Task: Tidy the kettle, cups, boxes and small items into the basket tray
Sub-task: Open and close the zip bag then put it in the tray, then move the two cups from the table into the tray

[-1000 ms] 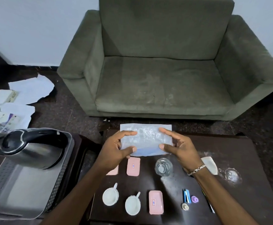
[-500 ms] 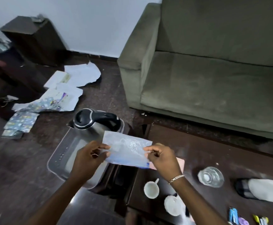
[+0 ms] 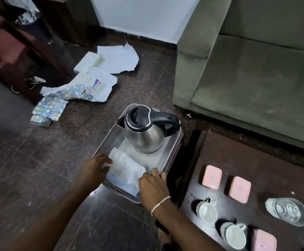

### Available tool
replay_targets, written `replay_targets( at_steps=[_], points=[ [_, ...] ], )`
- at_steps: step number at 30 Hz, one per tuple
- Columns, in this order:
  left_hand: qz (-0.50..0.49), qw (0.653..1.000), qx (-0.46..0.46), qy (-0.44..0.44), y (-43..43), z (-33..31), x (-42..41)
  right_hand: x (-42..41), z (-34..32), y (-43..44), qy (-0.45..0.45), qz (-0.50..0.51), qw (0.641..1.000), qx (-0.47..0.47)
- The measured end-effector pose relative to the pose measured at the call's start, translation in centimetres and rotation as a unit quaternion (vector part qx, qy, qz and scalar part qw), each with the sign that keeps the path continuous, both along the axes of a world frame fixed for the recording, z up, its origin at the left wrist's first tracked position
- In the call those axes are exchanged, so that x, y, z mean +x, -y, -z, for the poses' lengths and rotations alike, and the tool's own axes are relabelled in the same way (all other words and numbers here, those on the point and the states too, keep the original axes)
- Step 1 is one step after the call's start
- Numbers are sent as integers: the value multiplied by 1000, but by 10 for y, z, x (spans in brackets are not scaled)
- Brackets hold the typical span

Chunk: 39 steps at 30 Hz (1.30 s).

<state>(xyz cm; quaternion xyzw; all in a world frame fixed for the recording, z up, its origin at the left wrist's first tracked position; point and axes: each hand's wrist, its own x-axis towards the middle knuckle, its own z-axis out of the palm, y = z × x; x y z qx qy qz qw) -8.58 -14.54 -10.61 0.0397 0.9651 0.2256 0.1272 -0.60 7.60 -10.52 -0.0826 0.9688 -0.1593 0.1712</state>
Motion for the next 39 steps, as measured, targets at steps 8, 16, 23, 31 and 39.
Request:
replay_targets(
  at_steps=[8,16,23,31,39],
  points=[
    [154,980,-122,20,-2,15,-10,-25,16,23,2,-11,1000,29],
    [284,932,-140,179,-17,54,-39,-65,38,34,156,-77,981,-81],
    [280,940,-119,153,-10,63,-37,-69,34,27,181,-148,972,-8],
    [244,950,-114,154,-10,59,-34,-56,29,19,149,-138,979,25],
    [220,959,-125,129,-22,39,-28,-53,26,15,76,-169,982,26]
  ],
)
